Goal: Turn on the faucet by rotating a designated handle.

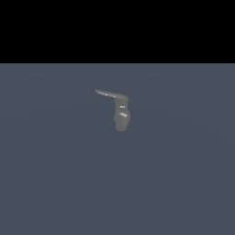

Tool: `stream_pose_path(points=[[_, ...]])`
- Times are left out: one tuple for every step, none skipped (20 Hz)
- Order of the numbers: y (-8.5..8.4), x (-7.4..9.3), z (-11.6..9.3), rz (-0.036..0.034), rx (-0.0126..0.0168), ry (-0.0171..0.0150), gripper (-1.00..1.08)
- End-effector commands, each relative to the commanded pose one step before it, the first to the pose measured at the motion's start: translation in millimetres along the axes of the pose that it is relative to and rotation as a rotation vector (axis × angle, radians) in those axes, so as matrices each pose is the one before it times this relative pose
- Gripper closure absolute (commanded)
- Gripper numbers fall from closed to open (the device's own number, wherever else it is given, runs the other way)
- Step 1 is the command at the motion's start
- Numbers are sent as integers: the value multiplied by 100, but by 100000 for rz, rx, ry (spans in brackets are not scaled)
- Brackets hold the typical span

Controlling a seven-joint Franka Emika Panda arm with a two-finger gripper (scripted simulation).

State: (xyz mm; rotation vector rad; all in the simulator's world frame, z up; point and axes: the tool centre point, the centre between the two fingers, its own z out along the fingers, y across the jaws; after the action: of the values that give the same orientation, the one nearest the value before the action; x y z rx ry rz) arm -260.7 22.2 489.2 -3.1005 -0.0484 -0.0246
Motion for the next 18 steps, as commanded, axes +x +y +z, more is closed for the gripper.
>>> stream_pose_path(points=[[1, 0, 0, 0, 0, 0, 108], [-42, 21, -7, -161, -6, 50, 108], [-118, 61, -19, -471, -15, 144, 108], [-192, 95, -31, -776, -31, 236, 108], [-253, 118, -41, -1049, -55, 314, 108], [-296, 125, -49, -1280, -95, 376, 108], [-278, 97, -48, -1276, -136, 363, 108], [-204, 48, -39, -1028, -155, 280, 108], [-129, 7, -28, -733, -152, 189, 108], [-63, -18, -17, -444, -127, 105, 108], [-15, -27, -7, -198, -84, 39, 108], [26, -24, -3, 0, 0, 0, 108], [9, 6, 9, 162, 9, -48, 108], [26, 39, 11, 286, 123, -57, 108], [9, 78, 13, 348, 194, -58, 108], [0, 119, 16, 421, 268, -61, 108], [-11, 159, 20, 501, 342, -68, 108], [-22, 197, 25, 587, 412, -78, 108]])
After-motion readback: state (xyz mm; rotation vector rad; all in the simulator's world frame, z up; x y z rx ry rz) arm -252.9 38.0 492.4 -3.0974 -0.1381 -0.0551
